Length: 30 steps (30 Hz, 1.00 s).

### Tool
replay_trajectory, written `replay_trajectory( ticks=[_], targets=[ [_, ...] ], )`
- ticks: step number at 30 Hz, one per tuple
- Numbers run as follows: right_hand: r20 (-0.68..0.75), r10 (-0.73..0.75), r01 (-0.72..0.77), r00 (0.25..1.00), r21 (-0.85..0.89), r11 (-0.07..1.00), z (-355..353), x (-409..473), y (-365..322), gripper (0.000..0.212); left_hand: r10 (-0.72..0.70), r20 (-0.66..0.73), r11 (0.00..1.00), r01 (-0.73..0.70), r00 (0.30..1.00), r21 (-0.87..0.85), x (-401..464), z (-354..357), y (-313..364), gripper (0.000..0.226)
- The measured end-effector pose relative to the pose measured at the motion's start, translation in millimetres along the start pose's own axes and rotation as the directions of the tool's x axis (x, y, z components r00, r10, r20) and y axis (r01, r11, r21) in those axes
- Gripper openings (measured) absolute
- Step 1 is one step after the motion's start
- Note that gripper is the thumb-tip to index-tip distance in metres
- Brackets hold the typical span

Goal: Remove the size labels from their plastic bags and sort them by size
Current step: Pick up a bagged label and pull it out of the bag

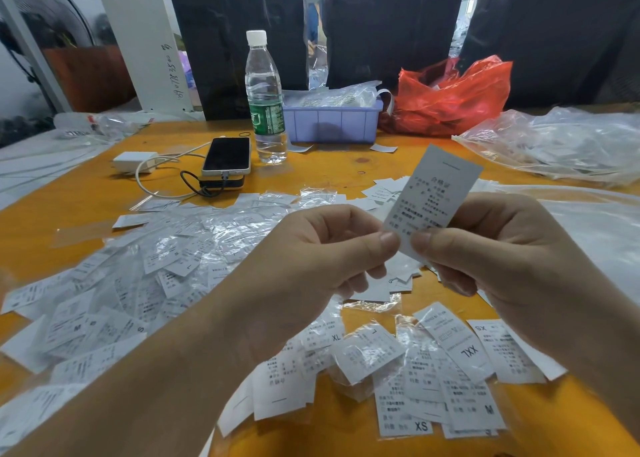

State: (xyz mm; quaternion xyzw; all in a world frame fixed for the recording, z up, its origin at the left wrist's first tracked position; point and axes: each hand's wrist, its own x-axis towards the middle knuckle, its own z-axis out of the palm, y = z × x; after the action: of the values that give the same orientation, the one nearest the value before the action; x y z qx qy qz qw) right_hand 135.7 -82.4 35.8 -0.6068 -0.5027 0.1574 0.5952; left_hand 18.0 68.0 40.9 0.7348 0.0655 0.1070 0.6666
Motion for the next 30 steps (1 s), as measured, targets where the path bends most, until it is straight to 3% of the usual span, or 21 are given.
replay_trajectory(
  ticks=[8,22,30],
  targets=[
    [0.045,0.118,-0.123,0.992,0.156,0.98,-1.6,2.8,-3.1,0.011,0.009,0.007,1.0,-0.009,1.0,-0.009,0.4,-1.5,-1.6,0.009],
    [0.119,0.209,-0.231,0.971,0.223,0.947,2.4,2.6,2.6,0.021,0.066,-0.079,0.996,-0.061,0.995,0.069,-0.9,0.3,0.4,0.018],
    [0.081,0.225,-0.236,0.971,0.178,0.955,3.2,2.2,2.7,0.017,0.098,-0.111,0.99,-0.085,0.989,0.116,0.2,1.4,-1.6,0.023]
  ],
)
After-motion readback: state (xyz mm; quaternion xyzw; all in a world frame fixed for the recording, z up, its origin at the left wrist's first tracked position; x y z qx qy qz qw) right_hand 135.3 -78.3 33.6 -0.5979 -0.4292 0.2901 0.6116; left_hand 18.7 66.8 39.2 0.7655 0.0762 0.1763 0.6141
